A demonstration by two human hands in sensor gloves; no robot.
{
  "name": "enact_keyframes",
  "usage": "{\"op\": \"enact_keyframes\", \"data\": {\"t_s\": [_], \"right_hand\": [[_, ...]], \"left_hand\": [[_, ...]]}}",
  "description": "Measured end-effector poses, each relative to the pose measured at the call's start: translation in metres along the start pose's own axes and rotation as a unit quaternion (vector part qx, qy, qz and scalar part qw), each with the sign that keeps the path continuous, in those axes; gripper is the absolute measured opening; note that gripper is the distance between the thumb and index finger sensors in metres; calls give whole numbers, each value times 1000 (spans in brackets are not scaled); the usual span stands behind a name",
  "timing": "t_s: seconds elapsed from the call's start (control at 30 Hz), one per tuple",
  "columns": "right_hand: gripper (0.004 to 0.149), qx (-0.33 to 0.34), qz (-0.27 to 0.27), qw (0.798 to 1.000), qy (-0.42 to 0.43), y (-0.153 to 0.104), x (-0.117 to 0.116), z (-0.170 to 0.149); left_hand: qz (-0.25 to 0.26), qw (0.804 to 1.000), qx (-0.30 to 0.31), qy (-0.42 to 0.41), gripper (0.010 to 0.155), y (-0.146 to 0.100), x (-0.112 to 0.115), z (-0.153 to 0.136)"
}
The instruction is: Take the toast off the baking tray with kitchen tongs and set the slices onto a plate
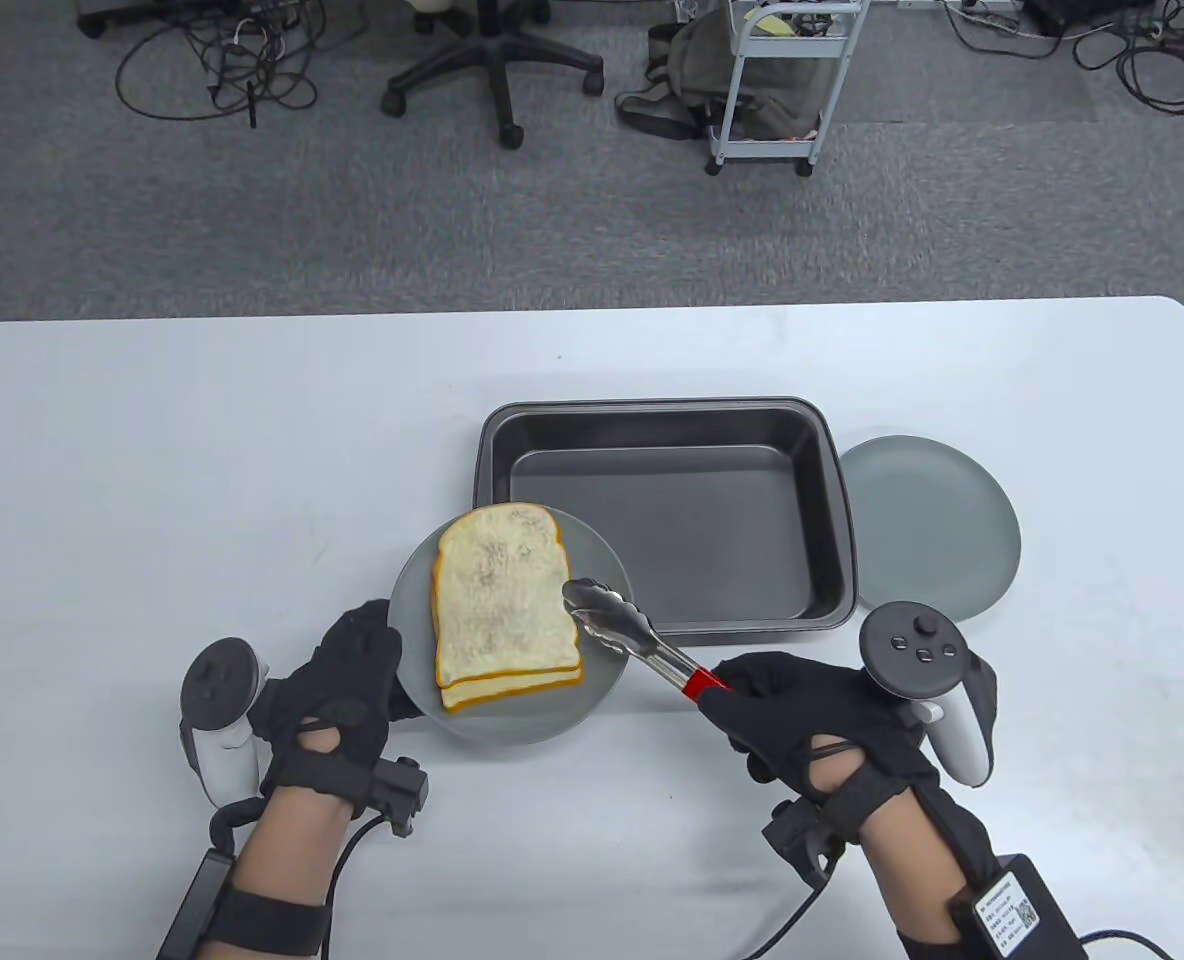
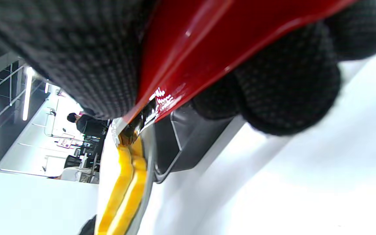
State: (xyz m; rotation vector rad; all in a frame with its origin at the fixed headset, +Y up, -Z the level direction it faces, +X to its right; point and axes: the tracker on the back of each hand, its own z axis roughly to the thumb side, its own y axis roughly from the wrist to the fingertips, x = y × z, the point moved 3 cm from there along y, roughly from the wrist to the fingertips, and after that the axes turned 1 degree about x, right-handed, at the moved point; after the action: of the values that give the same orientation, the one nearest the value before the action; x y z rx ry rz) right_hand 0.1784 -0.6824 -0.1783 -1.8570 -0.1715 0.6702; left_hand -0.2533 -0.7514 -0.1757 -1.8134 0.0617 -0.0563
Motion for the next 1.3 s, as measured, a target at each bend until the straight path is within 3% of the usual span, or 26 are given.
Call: {"op": "enact_keyframes", "data": {"t_s": [0.3,0.53,0.7,0.93,1.13,1.3], "right_hand": [[64,7,-22,999,-39,-1,4,7],[79,27,-40,996,-74,-13,13,14],[89,35,-89,992,-82,-22,25,18],[95,33,-212,972,-96,-28,56,16],[96,11,-239,969,-63,-19,79,4],[96,-9,-303,950,-77,-11,101,-7]], "left_hand": [[2,1000,0,3,55,0,-1,0],[5,1000,1,4,55,-1,-2,0],[5,1000,2,1,55,-1,-2,0],[3,1000,7,3,55,-1,-1,1],[3,1000,8,4,55,-2,-2,1],[3,1000,8,5,55,-1,-2,1]]}}
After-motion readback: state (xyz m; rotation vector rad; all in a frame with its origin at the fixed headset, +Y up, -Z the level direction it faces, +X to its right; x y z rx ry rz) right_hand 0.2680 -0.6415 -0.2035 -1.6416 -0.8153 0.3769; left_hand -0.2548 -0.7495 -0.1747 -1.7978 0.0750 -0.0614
